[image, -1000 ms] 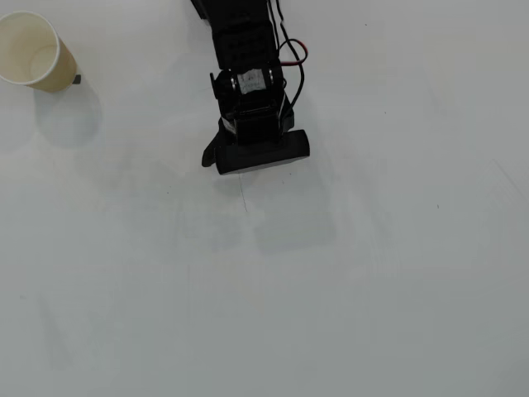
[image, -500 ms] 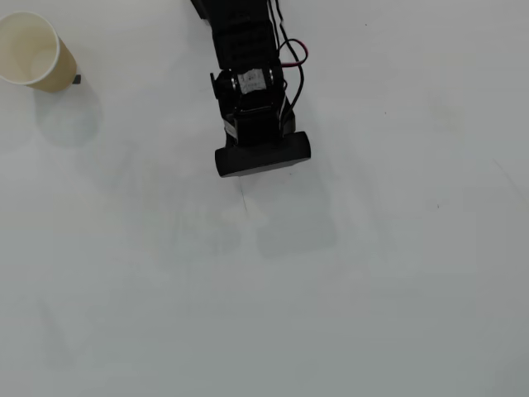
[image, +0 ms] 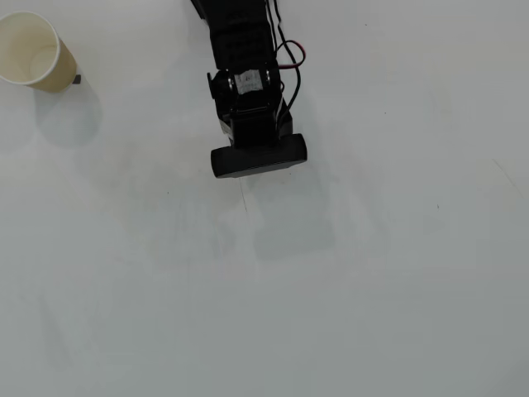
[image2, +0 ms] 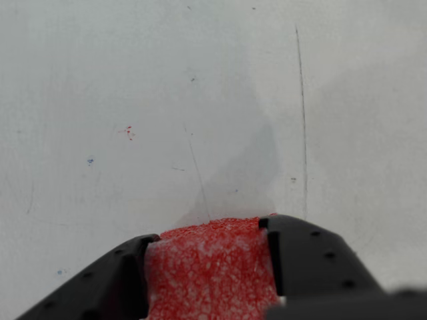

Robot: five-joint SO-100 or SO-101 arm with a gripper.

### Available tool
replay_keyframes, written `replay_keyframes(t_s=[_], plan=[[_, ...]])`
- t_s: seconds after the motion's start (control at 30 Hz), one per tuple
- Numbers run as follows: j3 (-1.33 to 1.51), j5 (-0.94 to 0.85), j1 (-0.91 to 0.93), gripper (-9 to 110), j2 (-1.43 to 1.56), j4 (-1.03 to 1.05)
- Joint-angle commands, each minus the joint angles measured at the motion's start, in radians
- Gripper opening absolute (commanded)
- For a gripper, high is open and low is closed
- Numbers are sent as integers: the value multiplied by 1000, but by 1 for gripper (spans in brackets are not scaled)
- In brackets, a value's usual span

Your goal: Pick up the cube and drop it in the cup.

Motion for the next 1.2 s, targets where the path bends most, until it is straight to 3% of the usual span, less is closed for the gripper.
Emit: replay_keyframes(t_s=[0.0,0.4,1.17], plan=[[-84,17,8,6,8,-35],[-54,18,2,20,26,-41],[63,18,15,20,63,-41]])
